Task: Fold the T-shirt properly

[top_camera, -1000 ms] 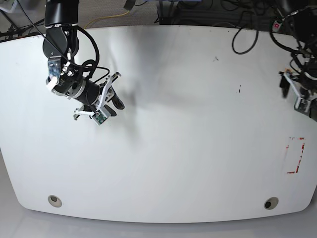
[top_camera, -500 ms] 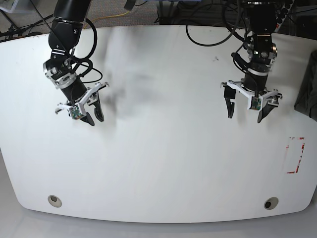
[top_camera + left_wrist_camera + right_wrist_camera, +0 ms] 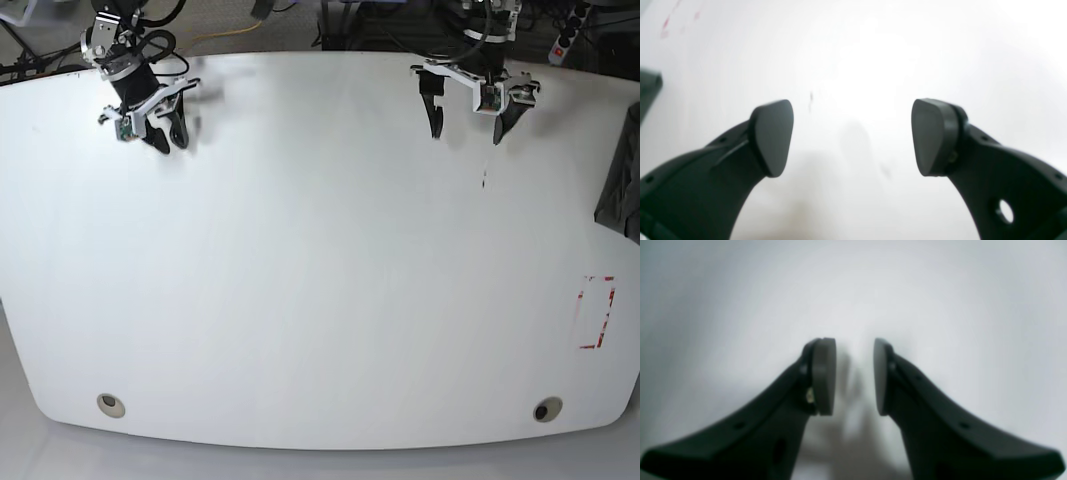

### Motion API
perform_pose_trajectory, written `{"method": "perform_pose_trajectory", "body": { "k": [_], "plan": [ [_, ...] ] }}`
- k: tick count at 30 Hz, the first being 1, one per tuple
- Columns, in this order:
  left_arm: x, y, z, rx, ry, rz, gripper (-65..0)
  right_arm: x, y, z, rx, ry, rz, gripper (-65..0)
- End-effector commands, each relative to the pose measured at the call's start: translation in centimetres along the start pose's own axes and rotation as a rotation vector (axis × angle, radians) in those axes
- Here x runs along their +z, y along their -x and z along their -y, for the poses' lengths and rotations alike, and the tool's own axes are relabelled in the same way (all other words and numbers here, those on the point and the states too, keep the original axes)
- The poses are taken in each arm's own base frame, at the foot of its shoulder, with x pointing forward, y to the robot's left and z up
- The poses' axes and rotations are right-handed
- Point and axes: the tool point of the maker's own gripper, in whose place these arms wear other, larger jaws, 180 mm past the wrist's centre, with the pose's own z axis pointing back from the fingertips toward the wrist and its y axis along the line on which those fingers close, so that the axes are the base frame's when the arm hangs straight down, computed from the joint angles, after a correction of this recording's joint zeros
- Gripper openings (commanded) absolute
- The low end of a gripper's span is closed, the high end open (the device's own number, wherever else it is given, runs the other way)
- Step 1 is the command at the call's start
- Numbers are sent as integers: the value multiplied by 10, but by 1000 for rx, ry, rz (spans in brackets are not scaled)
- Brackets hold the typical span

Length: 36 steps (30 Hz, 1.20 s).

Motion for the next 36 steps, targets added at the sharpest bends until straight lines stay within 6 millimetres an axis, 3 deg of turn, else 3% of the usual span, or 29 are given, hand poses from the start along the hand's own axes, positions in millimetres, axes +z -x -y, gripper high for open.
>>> {"method": "perform_pose_trajectory", "body": {
  "k": [1, 5, 12, 17, 21, 23, 25, 30, 36],
  "plan": [
    [18, 6, 3, 13, 0, -13, -139, 15, -10, -5, -9, -11, 45, -463],
    [54, 36, 12, 29, 24, -131, -139, 48, 15, -20, -67, -25, -14, -463],
    [107, 72, 14, 35, 29, -301, -139, 97, 56, -44, -202, -16, -113, -463],
    [137, 89, 13, 32, 31, -393, -139, 136, 86, -65, -264, 1, -212, -463],
    [147, 100, 14, 33, 36, -433, -139, 161, 106, -78, -321, 13, -253, -463],
    [160, 122, 16, 39, 39, -499, -139, 172, 127, -93, -376, 1, -300, -463],
    [172, 145, 18, 46, 41, -561, -139, 179, 144, -102, -390, -13, -346, -463],
    [176, 198, 22, 62, 41, -661, -139, 184, 201, -120, -422, -20, -473, -463],
    [168, 253, 16, 52, 45, -759, -139, 162, 249, -129, -473, -23, -564, -463]
  ]
}}
